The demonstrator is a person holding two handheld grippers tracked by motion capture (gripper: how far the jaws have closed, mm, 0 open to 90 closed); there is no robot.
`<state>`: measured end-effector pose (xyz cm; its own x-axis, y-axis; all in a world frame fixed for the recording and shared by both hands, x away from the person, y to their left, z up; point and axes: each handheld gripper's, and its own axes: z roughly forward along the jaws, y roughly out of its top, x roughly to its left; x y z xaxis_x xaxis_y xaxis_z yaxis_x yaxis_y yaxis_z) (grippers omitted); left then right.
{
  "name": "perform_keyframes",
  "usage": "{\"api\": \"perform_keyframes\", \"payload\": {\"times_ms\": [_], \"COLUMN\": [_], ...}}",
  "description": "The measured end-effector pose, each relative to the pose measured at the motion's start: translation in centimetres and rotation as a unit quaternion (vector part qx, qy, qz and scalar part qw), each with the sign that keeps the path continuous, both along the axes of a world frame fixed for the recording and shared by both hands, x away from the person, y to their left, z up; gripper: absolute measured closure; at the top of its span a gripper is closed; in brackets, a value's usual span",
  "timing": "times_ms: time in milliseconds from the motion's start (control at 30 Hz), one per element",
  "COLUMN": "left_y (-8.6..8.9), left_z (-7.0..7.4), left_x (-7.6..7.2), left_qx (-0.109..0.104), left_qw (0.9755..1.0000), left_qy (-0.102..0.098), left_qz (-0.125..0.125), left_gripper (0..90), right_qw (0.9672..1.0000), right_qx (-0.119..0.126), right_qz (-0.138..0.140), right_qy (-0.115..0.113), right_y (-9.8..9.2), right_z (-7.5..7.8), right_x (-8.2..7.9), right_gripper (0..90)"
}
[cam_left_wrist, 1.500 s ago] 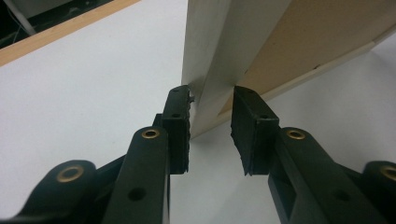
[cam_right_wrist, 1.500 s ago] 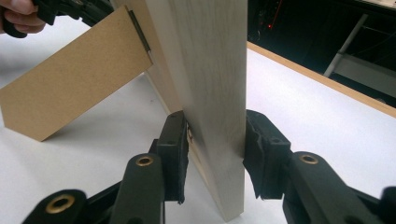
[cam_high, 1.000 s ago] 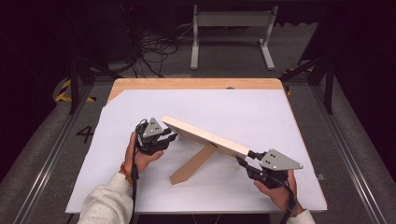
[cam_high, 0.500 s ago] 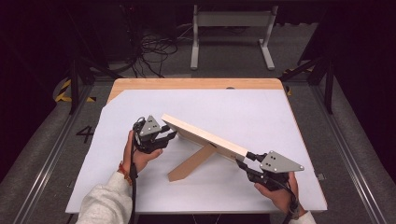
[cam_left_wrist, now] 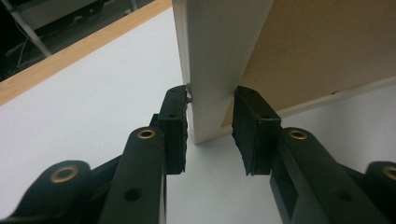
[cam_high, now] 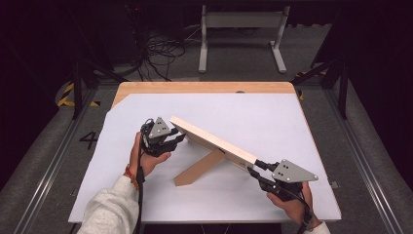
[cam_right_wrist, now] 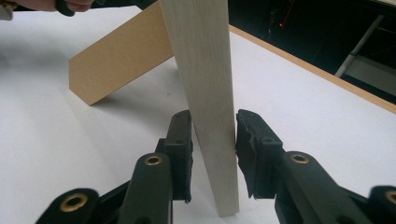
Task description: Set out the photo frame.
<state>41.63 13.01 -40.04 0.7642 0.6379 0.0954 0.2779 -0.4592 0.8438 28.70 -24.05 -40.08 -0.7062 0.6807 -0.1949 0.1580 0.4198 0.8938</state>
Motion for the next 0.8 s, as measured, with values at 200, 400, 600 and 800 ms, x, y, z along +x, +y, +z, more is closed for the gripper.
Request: {"api": "perform_keyframes", "payload": {"times_ms": [200, 400, 600, 800], "left_y": [-0.6, -1.1, -1.6, -0.3], "left_z": [0.1, -0.3, -0.3, 0.4], "left_x": [0.7, 1.3, 1.6, 0.6], "left_qx": [0.001, 0.012, 0.023, -0.019], "left_qw": [1.0, 0.9998, 0.9995, 0.9996], "left_qy": [0.002, 0.012, 0.015, 0.007], "left_qz": [0.004, 0.006, 0.012, 0.022], "left_gripper": [66.0, 65.8, 64.4, 56.9], "right_qw": [1.0, 1.0, 1.0, 0.9997], "right_qx": [0.002, 0.002, 0.004, 0.005], "right_qz": [0.004, 0.005, 0.007, 0.02], "right_qy": [0.004, 0.007, 0.005, 0.01], "right_y": [0.3, 0.9, 1.0, 0.6], "right_z": [0.0, 0.1, 0.0, 0.0], "right_x": [-0.3, -0.5, -0.6, -0.7], "right_gripper": [67.3, 68.0, 67.2, 60.5]}}
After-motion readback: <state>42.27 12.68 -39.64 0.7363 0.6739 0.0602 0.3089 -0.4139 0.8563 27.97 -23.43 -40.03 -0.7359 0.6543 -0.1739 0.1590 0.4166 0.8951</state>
